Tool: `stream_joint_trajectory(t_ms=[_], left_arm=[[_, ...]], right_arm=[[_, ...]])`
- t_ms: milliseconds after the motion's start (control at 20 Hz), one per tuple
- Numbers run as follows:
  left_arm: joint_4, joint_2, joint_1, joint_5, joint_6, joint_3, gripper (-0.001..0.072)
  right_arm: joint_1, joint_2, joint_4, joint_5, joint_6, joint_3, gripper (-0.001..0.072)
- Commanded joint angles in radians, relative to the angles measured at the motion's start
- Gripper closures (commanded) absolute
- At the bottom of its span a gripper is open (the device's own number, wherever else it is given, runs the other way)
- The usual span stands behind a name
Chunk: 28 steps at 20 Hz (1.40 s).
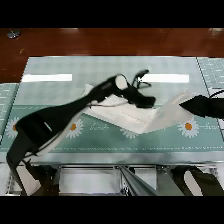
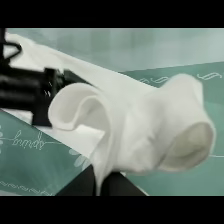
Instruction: Fold the shirts.
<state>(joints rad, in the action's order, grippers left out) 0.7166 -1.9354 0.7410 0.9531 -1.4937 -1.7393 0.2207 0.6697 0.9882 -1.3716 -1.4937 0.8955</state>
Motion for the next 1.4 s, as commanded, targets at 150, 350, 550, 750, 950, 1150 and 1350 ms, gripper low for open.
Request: stream_joint_trajectory(t_ms=[150, 350, 550, 750, 950, 1150, 1350], left_arm=[[0.025, 0.212, -0.426, 0.259, -0.018, -0.016, 0.0689], [0.187, 0.499, -0.7, 0.315, -0.004, 0.114, 0.0689], [0.189, 0.914, -0.898, 0.29, 0.084, 0.455, 0.0689], [0.174, 1.312, -0.921, 0.251, 0.102, 0.898, 0.0689], [0.161, 1.544, -0.921, 0.25, 0.058, 1.191, 0.0689], [0.155, 1.574, -0.921, 0.227, 0.057, 1.28, 0.0689], [0.154, 1.548, -0.922, 0.109, 0.056, 1.281, 0.0689]], right_arm=[[-0.233, 0.103, -0.007, 0.135, -0.068, 0.054, 0.0669], [-0.453, 0.344, -0.014, 0.233, -0.082, 0.235, 0.0669], [-0.633, 0.661, -0.014, 0.261, -0.091, 0.486, 0.0669], [-0.742, 0.97, -0.021, 0.273, -0.118, 0.735, 0.0669], [-0.798, 1.177, -0.087, 0.283, -0.141, 0.905, 0.0669], [-0.836, 1.306, -0.1, 0.281, -0.176, 1.042, 0.0665], [-0.814, 1.315, -0.221, 0.19, -0.109, 1.054, 0.0093]])
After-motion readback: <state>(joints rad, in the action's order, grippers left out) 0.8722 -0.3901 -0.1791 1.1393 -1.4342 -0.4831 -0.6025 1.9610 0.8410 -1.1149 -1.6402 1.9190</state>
